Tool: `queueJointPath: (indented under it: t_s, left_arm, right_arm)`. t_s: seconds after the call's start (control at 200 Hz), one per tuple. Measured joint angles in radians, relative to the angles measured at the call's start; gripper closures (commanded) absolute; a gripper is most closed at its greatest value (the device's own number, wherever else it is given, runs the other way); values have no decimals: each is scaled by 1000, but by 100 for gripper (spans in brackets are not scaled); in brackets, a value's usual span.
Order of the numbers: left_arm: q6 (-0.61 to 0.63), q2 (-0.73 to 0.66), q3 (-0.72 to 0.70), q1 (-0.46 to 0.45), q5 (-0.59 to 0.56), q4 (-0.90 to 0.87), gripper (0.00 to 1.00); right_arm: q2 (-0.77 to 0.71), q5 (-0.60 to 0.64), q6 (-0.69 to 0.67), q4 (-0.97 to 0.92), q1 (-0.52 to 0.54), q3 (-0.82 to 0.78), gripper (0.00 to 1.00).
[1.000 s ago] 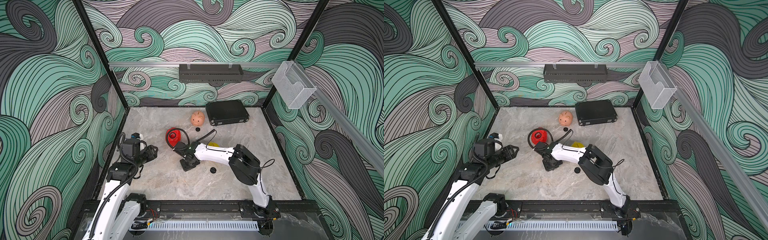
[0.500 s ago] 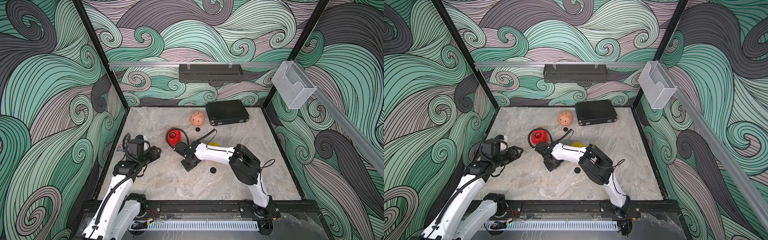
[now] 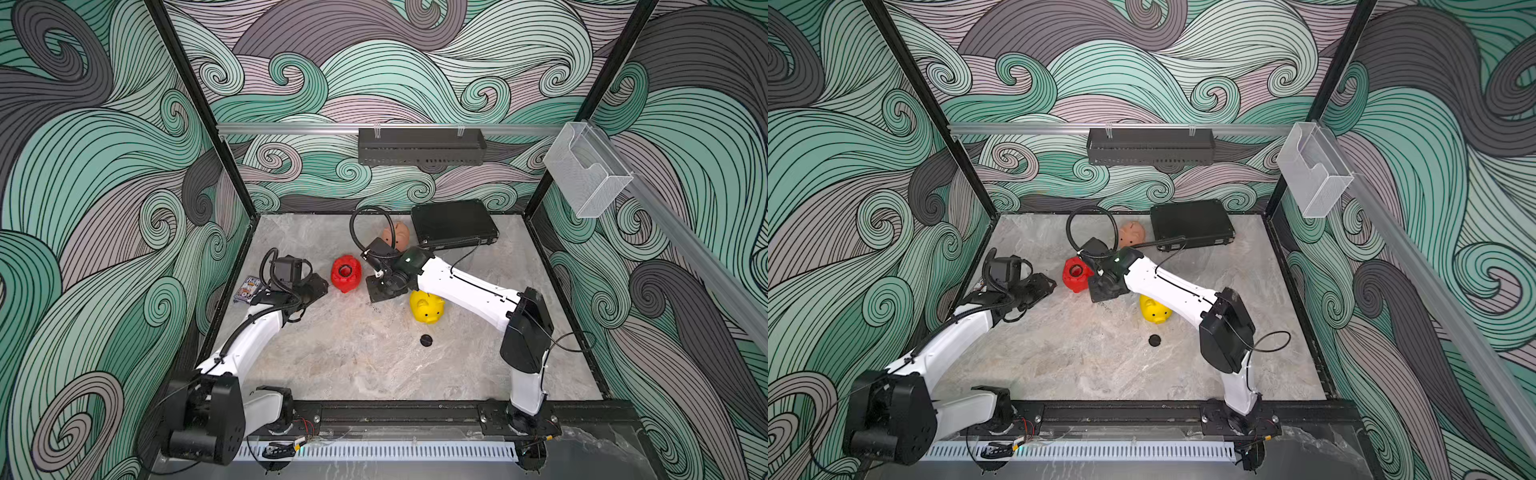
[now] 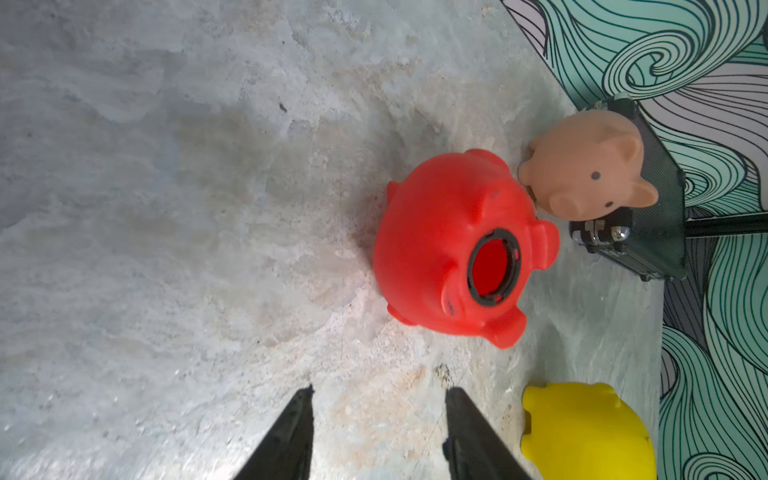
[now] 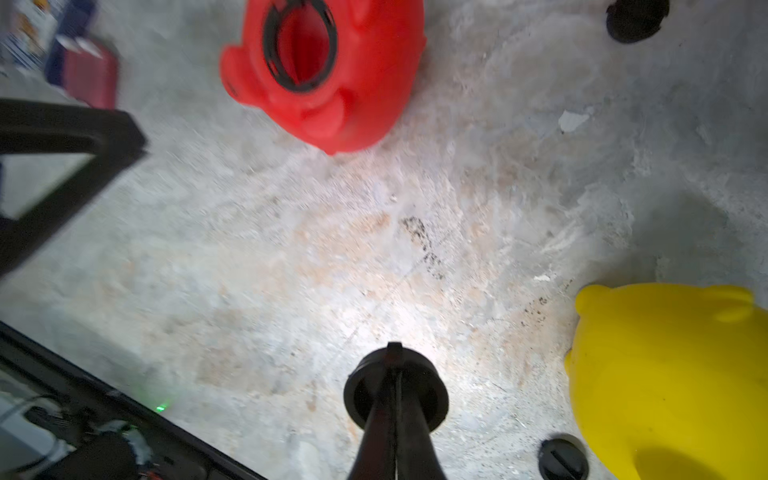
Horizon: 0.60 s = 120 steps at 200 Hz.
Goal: Close piggy banks
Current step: Pick up the knob at the center of the board, then insert the knob into the piggy bank.
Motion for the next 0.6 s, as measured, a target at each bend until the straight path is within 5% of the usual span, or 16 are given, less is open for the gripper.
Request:
queueJointPath:
  t_s: [0.385,0.6]
  left_arm:
    - [65,213,119,66,3,95,48]
    - [77,312,133,95,45,120,48]
  right_arm:
    - [363,-22,214,-103,5,545,100]
    - [491,-14,260,-156,-6,706,100]
